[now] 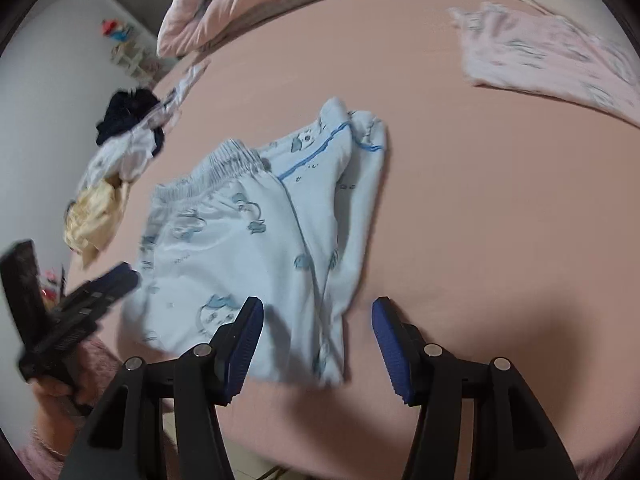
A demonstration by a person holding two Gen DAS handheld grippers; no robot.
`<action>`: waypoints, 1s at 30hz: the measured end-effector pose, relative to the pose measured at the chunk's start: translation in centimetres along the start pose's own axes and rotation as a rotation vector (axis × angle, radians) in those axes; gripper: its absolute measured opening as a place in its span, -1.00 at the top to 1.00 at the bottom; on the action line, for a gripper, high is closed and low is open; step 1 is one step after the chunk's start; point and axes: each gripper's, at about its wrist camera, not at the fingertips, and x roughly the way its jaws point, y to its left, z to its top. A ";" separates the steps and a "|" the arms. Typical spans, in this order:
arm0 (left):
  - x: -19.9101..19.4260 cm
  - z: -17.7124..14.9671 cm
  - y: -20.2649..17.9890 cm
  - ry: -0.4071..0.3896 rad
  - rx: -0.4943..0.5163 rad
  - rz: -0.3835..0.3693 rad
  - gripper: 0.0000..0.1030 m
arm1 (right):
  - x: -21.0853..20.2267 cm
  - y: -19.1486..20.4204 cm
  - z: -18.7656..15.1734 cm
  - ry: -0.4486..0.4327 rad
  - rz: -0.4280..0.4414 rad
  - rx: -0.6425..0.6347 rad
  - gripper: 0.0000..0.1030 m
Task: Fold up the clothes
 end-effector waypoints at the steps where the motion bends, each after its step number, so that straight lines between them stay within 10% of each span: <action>1: -0.2 0.1 0.3 -0.006 -0.013 -0.008 0.09 | 0.2 0.4 0.3 -0.008 -0.009 -0.015 -0.05; 4: -0.8 0.1 1.4 -0.020 -0.050 -0.025 0.09 | -0.1 1.7 1.3 -0.009 0.019 -0.042 0.79; 15: -0.3 0.3 3.1 0.001 -0.095 0.032 0.09 | 1.2 14.9 2.8 0.005 0.111 -0.302 0.73; 20: -0.6 0.2 4.3 -0.015 -0.160 0.001 0.09 | 5.2 13.8 2.2 0.134 0.146 -0.204 0.57; 22: -1.2 0.1 4.3 -0.045 -0.174 -0.055 0.09 | 3.9 13.8 2.5 0.138 0.207 -0.177 0.31; 30: -2.2 0.6 0.7 -0.095 -0.107 -0.303 0.09 | -4.3 9.9 1.3 -0.077 0.222 -0.092 0.30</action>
